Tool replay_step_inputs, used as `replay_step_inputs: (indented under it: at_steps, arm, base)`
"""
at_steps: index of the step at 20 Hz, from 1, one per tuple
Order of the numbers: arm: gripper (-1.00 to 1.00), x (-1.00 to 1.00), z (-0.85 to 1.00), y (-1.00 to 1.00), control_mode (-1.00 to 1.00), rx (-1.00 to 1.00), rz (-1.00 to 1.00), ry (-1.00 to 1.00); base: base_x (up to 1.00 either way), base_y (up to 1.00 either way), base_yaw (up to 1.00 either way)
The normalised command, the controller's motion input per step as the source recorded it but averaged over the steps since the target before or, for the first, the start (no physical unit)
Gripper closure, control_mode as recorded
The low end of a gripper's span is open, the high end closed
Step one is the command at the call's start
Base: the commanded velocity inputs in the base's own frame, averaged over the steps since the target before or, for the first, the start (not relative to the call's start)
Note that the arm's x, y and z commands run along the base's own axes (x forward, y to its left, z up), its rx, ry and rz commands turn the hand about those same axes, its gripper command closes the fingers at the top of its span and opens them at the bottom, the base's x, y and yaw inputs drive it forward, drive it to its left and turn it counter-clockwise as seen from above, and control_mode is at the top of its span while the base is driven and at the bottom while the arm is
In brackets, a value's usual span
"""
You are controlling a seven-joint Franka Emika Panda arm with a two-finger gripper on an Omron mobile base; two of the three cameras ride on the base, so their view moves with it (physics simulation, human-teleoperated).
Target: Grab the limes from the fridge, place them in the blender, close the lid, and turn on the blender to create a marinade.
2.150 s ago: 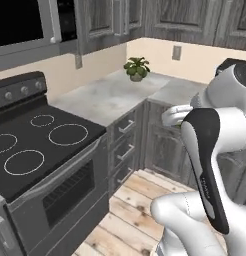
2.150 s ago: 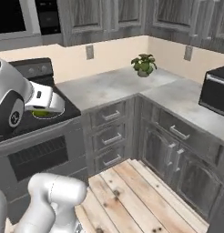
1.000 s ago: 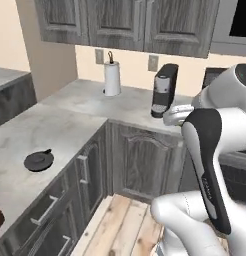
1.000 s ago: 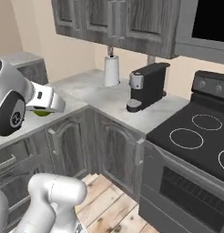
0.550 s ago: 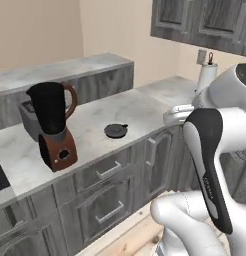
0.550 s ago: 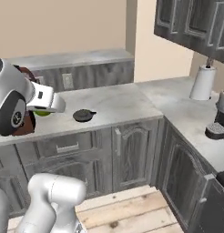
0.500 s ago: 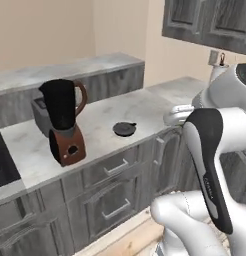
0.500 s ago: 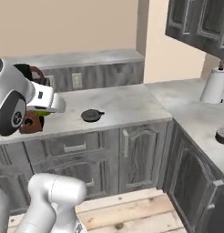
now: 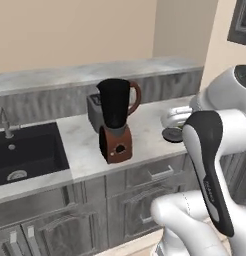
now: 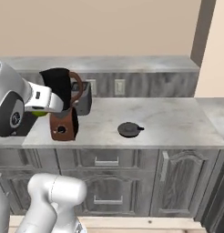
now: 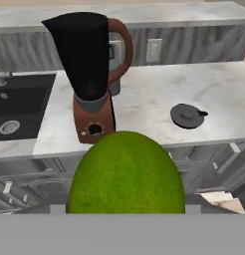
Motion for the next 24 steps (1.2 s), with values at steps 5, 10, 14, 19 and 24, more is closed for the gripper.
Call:
replay_step_inputs:
  at_steps: [5,10,14,19,24]
  arm:
    - [1.00,0.00,0.00,0.00,1.00,0.00,0.00,0.00]
    - [1.00,0.00,0.00,0.00,1.00,0.00,0.00,0.00]
    - [1.00,0.00,0.00,0.00,1.00,0.00,0.00,0.00]
    - [1.00,0.00,0.00,0.00,1.00,0.00,0.00,0.00]
    - [1.00,0.29,0.79,0.00,-1.00,0.00,0.06,-0.08]
  base:
    - [0.19,0.08,0.20]
    - [0.60,0.45,0.18]
    - [0.54,0.15,0.13]
    - [0.00,0.00,0.08]
    - [0.00,0.00,0.00]
